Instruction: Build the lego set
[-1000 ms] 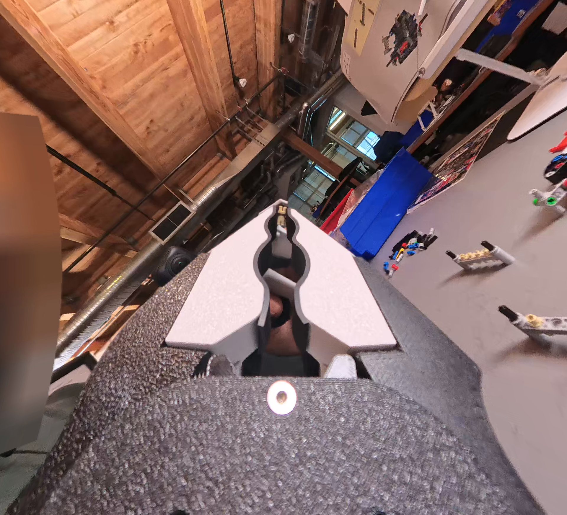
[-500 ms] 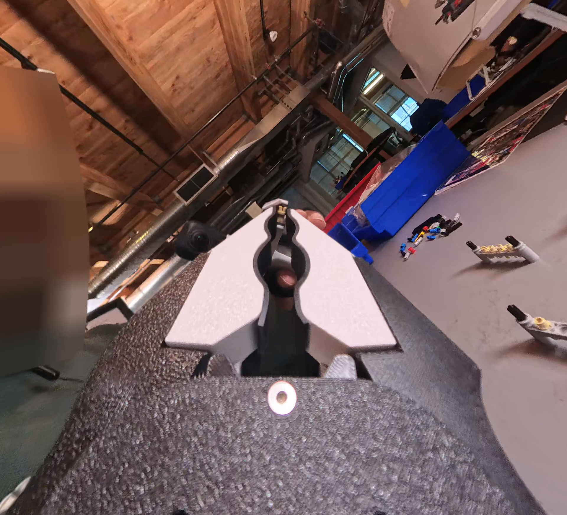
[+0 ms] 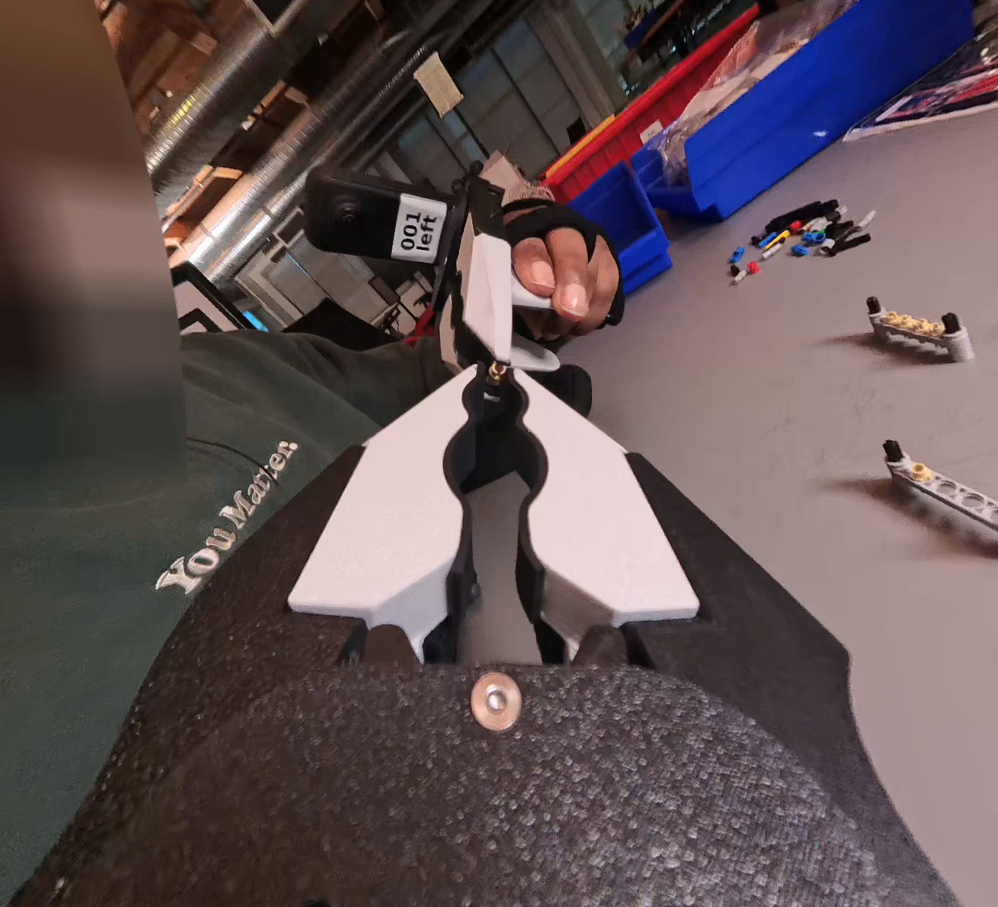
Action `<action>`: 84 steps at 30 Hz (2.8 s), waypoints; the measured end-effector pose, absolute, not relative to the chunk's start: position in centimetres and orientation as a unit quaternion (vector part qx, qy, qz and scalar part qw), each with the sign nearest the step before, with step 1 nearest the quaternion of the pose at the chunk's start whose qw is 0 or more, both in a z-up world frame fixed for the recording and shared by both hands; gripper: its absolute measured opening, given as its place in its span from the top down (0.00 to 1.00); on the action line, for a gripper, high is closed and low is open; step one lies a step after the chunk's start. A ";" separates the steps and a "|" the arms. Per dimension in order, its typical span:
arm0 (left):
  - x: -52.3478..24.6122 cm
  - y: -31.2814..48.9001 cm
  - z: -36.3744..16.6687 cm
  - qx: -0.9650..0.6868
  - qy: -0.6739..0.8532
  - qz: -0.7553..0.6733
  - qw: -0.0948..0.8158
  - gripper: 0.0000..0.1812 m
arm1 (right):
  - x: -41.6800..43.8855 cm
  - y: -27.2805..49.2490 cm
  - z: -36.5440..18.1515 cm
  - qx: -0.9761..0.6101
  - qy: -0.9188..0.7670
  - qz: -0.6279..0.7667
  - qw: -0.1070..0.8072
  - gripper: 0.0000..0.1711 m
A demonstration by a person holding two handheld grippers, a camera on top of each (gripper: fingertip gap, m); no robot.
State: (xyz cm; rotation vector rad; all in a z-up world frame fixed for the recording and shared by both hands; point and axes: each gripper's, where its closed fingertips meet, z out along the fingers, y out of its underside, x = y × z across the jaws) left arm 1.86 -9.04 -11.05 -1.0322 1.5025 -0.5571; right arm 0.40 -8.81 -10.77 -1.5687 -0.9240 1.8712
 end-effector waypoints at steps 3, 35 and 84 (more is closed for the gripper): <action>2.0 -9.2 -11.5 -0.438 0.656 -0.222 0.573 0.95 | 0.4 -9.1 -11.2 -0.595 -0.365 0.673 0.245 0.97; 1.7 -7.9 -11.4 -0.457 0.633 -0.196 0.593 0.99 | 0.6 -7.7 -10.9 -0.544 -0.278 0.722 0.326 0.98; 0.4 0.9 -24.6 -0.727 0.543 -0.225 0.354 0.97 | 0.4 0.9 -23.5 -0.511 -0.841 0.113 0.139 0.98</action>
